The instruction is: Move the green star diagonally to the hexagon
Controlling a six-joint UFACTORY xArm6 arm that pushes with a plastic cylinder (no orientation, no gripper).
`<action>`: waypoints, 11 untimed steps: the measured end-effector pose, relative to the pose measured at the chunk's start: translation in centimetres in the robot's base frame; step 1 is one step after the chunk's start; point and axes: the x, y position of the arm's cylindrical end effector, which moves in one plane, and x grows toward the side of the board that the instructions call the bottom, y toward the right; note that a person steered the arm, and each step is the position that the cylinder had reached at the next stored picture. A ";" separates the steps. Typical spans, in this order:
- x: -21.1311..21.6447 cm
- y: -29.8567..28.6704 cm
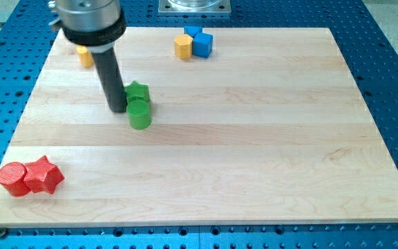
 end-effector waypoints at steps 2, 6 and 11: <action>-3.7 10.3; 0.5 7.5; 1.9 17.9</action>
